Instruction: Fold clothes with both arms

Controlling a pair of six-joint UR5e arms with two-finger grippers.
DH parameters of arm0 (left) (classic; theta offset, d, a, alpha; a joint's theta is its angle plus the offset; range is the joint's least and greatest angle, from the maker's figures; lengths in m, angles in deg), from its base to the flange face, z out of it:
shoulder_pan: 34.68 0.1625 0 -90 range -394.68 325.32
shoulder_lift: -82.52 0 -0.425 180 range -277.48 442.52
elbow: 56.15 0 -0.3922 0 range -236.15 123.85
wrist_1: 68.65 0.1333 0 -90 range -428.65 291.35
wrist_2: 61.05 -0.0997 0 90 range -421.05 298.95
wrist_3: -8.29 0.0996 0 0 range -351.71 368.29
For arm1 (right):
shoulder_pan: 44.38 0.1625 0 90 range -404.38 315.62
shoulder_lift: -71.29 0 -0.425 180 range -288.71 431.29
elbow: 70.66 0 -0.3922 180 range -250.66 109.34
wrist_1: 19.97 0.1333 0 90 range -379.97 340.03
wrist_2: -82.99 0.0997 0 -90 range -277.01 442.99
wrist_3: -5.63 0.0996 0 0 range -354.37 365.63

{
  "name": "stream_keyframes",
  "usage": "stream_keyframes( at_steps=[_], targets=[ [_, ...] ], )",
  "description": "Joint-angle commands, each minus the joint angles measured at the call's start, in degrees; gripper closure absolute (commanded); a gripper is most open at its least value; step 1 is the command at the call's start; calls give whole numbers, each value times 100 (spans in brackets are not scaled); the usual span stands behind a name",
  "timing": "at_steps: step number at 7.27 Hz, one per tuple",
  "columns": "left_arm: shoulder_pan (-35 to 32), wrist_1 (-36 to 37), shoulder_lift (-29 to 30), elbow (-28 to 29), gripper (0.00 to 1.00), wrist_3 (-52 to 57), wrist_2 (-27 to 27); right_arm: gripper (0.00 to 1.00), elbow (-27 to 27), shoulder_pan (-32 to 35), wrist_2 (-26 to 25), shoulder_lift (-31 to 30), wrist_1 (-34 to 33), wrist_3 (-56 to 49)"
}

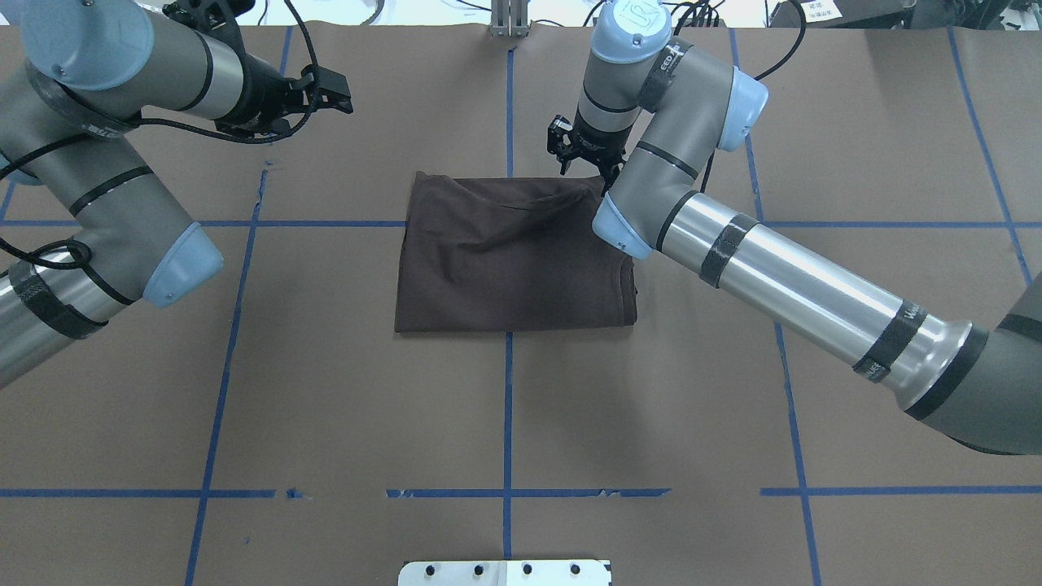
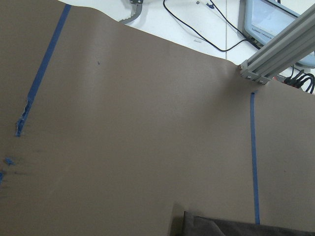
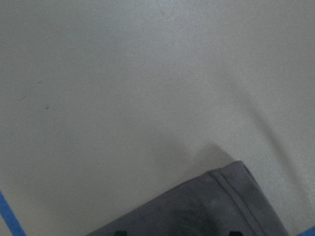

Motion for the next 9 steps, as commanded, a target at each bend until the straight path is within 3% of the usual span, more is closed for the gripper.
stream_keyframes(
  at_steps=[1,3,5,6,9],
  targets=[
    [-6,0,-36,-69,0,1,0,61,128,-11,-5,32,65,-2],
    [-15,9,-45,-104,0,1,0,85,128,-11,4,76,56,-2],
    [-15,9,-37,-104,0,1,9,90,128,-11,30,76,56,-80],
    [-15,18,-37,-104,0,1,9,100,128,-11,48,76,48,-81],
    [-6,53,-45,-130,0,-8,26,100,119,243,13,59,-618,-185]
  ],
)
